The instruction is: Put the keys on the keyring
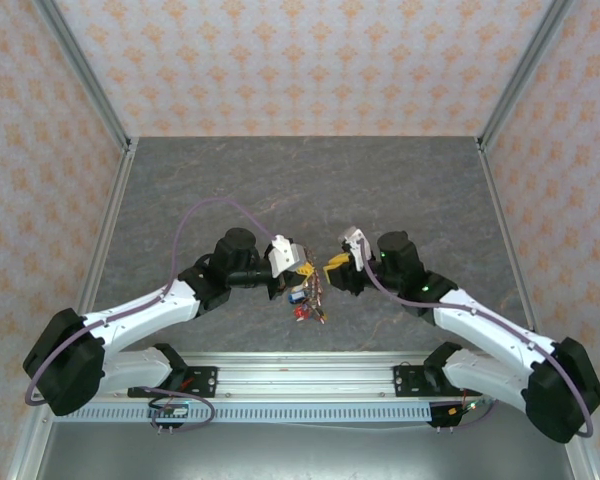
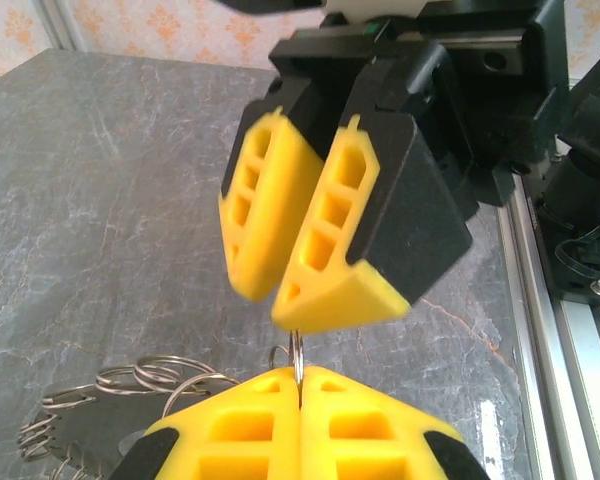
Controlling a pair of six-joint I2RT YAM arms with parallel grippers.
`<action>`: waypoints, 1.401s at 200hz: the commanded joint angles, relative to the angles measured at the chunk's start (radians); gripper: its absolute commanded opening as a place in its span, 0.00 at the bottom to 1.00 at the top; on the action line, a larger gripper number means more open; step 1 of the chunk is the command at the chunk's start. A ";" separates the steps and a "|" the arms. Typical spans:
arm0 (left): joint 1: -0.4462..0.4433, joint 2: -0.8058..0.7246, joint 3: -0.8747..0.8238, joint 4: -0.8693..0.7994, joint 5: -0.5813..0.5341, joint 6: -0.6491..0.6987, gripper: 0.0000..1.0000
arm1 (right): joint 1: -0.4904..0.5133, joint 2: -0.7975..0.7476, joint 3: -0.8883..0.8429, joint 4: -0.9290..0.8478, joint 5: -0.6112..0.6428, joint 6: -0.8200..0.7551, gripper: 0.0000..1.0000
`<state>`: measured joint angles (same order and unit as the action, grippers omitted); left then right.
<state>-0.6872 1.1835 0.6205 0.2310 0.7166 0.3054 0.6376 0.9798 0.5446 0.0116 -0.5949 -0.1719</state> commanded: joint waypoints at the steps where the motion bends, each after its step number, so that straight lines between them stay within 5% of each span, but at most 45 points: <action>1: -0.009 -0.021 0.051 0.024 0.038 0.032 0.00 | -0.006 -0.073 0.031 -0.104 0.056 -0.241 0.28; 53: -0.009 -0.012 0.075 0.009 0.062 0.030 0.00 | 0.000 -0.061 0.056 -0.121 -0.193 -0.313 0.23; 95: -0.009 -0.004 0.109 -0.046 0.111 0.047 0.00 | 0.010 -0.043 0.014 0.061 -0.150 -0.279 0.22; 280: -0.010 -0.012 0.118 -0.075 0.100 0.055 0.00 | 0.010 -0.059 0.069 -0.041 -0.203 -0.387 0.22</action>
<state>-0.6872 1.1839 0.6933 0.1219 0.8043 0.3416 0.6407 0.9554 0.5762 -0.0219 -0.7650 -0.5220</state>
